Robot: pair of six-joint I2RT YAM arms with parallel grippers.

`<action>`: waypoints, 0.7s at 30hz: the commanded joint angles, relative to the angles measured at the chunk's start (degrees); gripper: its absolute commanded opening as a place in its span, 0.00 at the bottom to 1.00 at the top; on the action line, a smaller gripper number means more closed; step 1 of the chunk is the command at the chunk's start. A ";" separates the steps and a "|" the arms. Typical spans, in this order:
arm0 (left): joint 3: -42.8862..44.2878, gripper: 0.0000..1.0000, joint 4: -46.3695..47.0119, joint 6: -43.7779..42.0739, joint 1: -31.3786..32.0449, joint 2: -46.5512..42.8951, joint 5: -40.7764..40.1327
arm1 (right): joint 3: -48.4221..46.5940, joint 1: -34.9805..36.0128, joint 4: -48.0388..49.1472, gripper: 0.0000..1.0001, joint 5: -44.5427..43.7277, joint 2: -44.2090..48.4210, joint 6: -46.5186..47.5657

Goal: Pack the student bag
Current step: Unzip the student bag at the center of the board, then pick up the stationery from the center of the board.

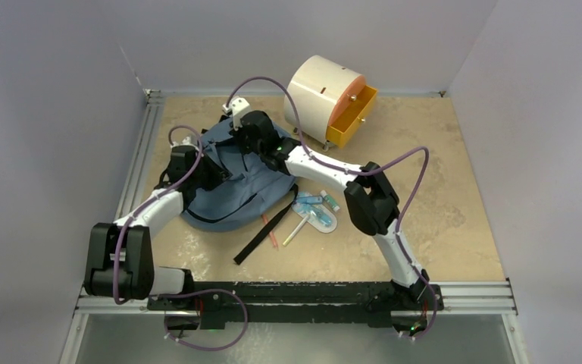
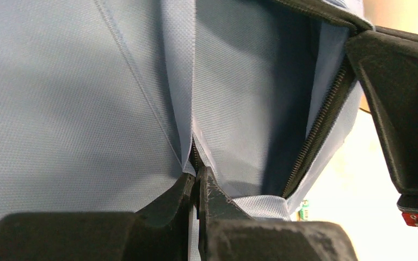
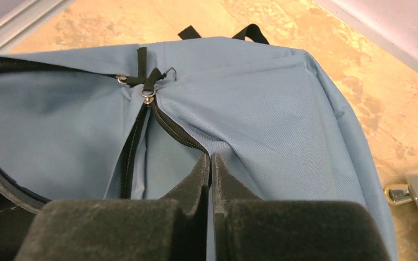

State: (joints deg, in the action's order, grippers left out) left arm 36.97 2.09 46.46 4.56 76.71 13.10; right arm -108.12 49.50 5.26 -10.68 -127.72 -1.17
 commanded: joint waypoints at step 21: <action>9.26 0.38 -25.68 -3.52 4.49 -18.90 5.28 | -11.73 -3.57 2.25 0.00 4.31 -3.59 -9.16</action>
State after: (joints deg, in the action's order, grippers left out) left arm 47.68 -17.06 39.97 5.21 63.24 18.04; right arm -120.36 46.78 1.96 -6.46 -133.88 -7.20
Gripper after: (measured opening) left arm 0.377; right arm 0.005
